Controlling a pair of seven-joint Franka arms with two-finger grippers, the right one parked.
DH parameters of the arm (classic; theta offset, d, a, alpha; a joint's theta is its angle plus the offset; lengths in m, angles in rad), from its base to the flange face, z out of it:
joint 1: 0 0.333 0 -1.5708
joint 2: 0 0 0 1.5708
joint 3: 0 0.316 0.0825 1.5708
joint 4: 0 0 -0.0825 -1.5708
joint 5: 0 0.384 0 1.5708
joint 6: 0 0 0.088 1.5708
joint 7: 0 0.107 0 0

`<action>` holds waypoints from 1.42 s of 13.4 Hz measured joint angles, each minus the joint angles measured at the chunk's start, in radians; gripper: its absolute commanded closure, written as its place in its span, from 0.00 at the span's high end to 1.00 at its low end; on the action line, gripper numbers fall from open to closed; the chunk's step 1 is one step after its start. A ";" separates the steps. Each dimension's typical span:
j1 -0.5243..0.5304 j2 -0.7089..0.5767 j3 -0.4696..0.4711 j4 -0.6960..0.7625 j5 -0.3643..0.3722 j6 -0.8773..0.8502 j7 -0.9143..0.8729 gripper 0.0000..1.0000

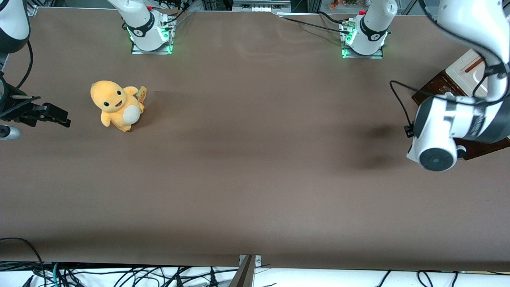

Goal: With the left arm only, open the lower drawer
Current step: 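Move the open left gripper down to the lower drawer's white handle, then close the left gripper around the white drawer handle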

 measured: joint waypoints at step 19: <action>0.095 0.262 0.018 -0.040 0.401 -0.037 -0.362 1.00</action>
